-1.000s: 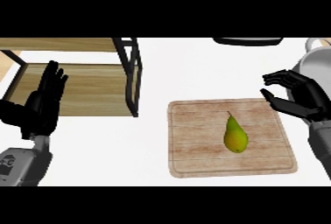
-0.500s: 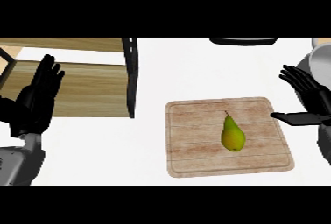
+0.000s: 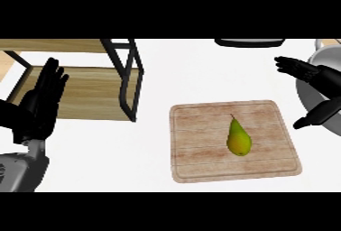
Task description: Pick the pear from the cutting board and place it in the pot
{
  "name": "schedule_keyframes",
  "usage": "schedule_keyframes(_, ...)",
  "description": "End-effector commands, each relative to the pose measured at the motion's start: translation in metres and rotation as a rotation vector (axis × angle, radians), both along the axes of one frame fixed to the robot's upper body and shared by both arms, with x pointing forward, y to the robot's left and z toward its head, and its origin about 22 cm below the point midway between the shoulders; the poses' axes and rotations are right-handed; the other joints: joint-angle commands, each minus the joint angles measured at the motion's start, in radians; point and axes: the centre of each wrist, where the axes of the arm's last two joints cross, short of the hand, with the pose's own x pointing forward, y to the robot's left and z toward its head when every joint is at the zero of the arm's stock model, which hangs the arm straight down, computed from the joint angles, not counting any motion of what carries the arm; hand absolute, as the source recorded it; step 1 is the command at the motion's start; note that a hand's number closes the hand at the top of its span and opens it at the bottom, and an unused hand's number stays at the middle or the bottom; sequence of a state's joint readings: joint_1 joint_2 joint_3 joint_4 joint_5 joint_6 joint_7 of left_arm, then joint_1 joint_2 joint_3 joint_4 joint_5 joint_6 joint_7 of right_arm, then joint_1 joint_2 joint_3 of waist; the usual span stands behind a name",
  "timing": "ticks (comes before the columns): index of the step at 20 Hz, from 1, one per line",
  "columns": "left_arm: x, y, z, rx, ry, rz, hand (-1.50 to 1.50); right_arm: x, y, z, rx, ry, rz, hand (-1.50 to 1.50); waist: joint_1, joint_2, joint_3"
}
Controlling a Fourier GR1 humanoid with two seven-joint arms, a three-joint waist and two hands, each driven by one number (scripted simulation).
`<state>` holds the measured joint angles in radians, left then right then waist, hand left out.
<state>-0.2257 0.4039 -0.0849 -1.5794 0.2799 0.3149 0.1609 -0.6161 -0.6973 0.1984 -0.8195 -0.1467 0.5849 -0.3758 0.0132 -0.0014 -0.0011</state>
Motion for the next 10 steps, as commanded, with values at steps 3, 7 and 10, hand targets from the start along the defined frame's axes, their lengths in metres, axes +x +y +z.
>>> schedule_keyframes(3, -0.006, 0.006, -0.004, -0.018, -0.002, 0.002, 0.00, 0.017, 0.063, 0.022, -0.260, 0.084, 0.199, -1.50, 0.000, -0.003, -0.001)
schedule_keyframes(7, -0.012, 0.011, -0.004, -0.007, 0.000, 0.026, 0.00, 0.008, 0.086, 0.016, -0.294, 0.149, 0.238, -1.50, -0.014, -0.003, 0.000)
schedule_keyframes(10, -0.009, -0.001, 0.008, -0.010, 0.003, 0.019, 0.00, 0.013, 0.113, 0.024, -0.304, 0.176, 0.258, -1.50, -0.012, -0.002, 0.000)
